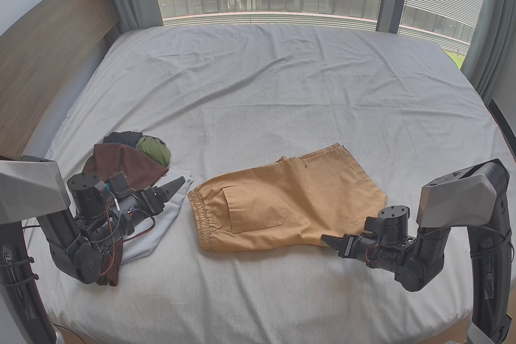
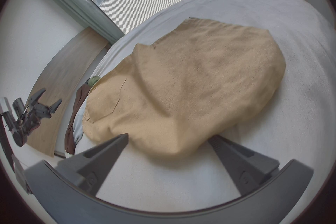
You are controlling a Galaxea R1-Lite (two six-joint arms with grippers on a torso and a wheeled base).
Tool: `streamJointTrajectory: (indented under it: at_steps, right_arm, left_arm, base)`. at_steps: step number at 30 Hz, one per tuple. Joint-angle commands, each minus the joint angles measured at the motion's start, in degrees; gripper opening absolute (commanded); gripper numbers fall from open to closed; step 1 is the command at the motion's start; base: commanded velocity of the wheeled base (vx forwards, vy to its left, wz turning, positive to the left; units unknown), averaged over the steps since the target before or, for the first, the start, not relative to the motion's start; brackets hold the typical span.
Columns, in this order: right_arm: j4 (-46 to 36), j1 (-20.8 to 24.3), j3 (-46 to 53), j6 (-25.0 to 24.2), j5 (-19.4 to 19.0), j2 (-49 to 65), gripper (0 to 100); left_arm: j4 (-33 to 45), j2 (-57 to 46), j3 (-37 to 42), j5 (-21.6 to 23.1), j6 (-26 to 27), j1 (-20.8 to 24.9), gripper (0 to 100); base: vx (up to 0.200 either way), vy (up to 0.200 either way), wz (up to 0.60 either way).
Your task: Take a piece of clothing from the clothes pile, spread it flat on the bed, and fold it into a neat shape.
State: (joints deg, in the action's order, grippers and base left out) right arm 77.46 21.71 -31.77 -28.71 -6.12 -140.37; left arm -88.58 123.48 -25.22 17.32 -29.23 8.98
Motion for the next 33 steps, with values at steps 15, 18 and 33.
streamJointTrajectory:
  at_steps: [15,18,33]
  right_arm:
    - [8.85,9.49,8.04,-0.12,-4.43,4.76,100]
    - [10.96,9.75,7.60,-0.47,-6.98,8.28,100]
    - [10.87,4.83,1.80,-0.65,-9.96,12.41,100]
  left_arm:
    - [-0.02,2.47,0.79,0.08,-0.03,1.12,100]
    - [-0.02,3.96,0.88,0.08,-0.03,1.30,100]
    - [-0.02,9.50,1.05,0.17,-1.79,3.85,100]
  base:
    - [0.000,0.000,0.00]
    - [0.000,0.000,0.00]
    - [0.000,0.000,0.00]
